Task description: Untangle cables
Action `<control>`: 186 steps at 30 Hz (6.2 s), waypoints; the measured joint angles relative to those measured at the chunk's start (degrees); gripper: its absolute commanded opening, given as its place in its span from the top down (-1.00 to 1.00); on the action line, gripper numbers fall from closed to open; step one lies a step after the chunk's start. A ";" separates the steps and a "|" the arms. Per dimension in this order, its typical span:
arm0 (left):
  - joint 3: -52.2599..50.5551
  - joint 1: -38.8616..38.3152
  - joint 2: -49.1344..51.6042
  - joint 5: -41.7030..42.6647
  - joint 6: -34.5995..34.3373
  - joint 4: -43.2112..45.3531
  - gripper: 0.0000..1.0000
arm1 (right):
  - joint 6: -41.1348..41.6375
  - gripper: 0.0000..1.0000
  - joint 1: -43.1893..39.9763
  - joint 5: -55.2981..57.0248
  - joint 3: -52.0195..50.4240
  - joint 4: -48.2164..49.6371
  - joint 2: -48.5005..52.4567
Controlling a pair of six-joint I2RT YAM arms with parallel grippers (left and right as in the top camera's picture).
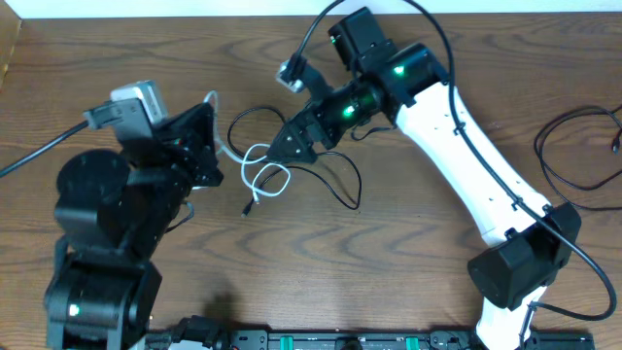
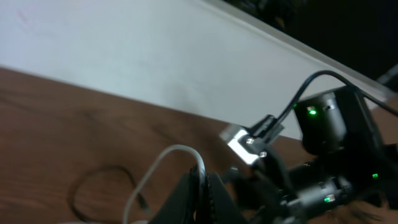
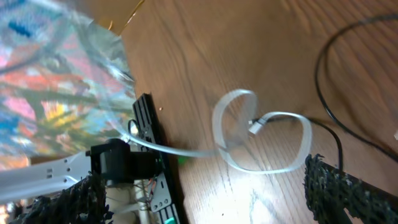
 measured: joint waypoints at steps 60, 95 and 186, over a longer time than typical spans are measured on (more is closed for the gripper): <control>0.00 0.00 4.09 5.25 -46.51 16.46 0.85 | 12.50 0.90 4.76 -3.41 -0.02 24.24 0.00; 0.00 0.00 13.92 -3.61 -6.78 -9.40 -0.64 | 14.51 0.98 -26.91 45.20 21.55 10.10 -0.20; 0.00 -5.44 34.69 1.77 6.88 -18.10 -1.00 | 1.92 -0.98 -37.90 23.76 22.97 -29.09 0.00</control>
